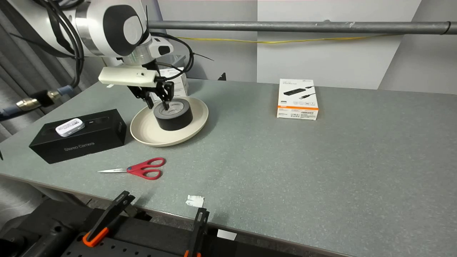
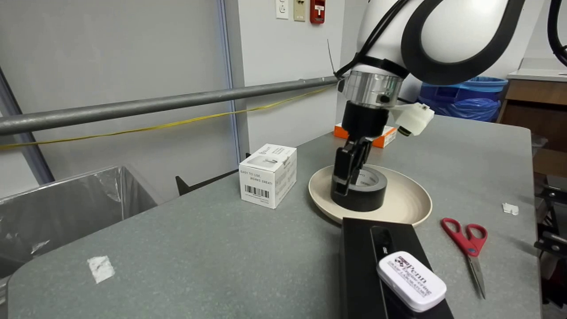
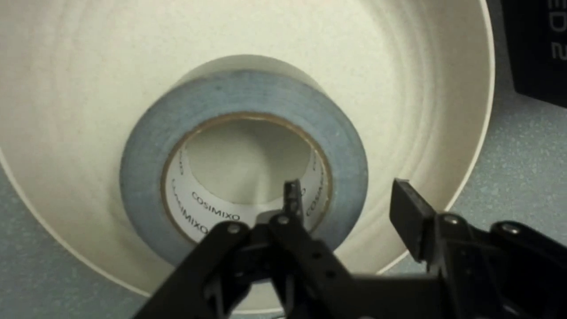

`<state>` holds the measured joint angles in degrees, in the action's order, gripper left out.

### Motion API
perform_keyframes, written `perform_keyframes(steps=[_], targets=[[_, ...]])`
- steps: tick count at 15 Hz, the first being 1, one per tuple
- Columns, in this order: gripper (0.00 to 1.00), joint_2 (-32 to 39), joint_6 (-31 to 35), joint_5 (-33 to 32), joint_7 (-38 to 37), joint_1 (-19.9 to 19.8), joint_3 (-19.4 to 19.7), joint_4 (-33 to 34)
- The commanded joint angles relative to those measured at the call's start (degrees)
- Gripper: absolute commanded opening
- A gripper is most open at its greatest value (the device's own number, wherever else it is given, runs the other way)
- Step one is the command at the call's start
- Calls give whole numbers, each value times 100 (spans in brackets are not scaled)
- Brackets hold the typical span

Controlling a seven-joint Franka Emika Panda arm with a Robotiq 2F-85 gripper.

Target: Pick up the masking tape and put it on the plate

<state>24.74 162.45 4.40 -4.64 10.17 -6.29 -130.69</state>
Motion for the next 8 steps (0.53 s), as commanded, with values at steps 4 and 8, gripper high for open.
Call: perform_keyframes(steps=[4, 8], targets=[[100, -58, -23, -19, -172, 35, -6, 192], [100, -81, -105, 105, -80, -65, -138, 270]])
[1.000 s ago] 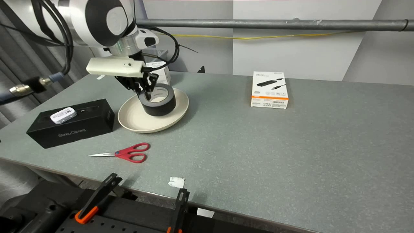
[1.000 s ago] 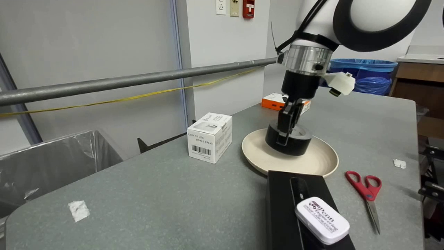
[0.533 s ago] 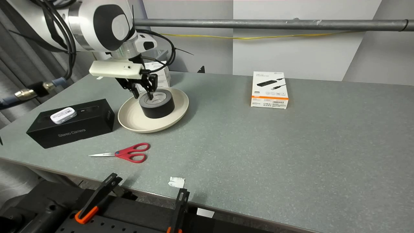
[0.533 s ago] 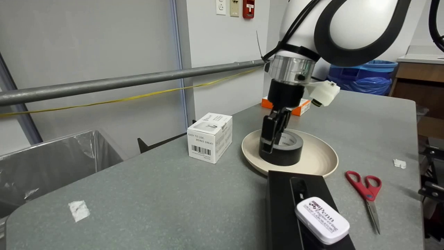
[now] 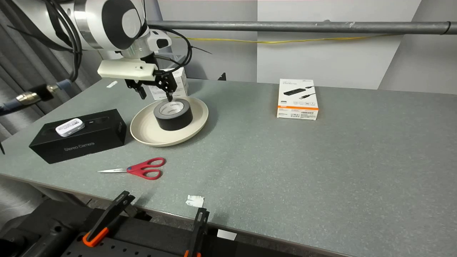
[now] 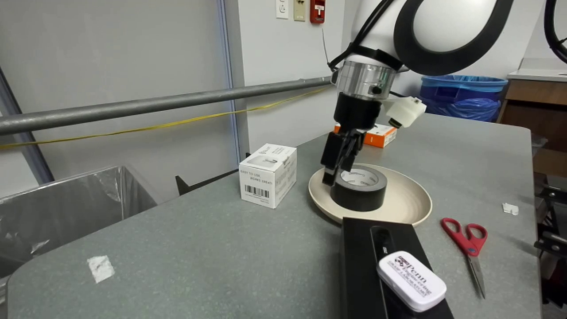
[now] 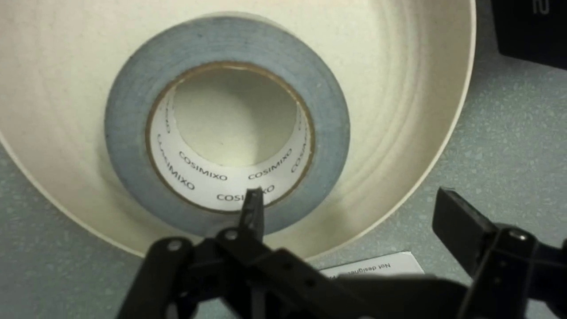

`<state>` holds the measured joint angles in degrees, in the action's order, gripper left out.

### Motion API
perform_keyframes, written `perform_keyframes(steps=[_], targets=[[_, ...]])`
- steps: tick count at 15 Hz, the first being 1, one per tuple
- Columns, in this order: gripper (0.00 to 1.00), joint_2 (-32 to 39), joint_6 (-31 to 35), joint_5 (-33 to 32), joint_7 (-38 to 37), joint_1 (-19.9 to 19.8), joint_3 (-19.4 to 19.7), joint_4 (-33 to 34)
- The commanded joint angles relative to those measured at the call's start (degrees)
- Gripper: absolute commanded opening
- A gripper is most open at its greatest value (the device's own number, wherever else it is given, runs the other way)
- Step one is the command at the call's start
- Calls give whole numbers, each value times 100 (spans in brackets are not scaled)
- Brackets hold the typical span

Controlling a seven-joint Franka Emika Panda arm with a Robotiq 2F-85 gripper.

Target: Pick up the masking tape and put it on the plate

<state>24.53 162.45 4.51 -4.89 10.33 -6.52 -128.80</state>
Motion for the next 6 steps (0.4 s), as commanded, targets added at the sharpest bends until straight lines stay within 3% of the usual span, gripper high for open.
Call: perform_keyframes(steps=[1, 6], targets=[[100, -70, -159, 178, 0, -142, -197, 98], [100, -20, -22, 53, -15, -61, -116, 39]])
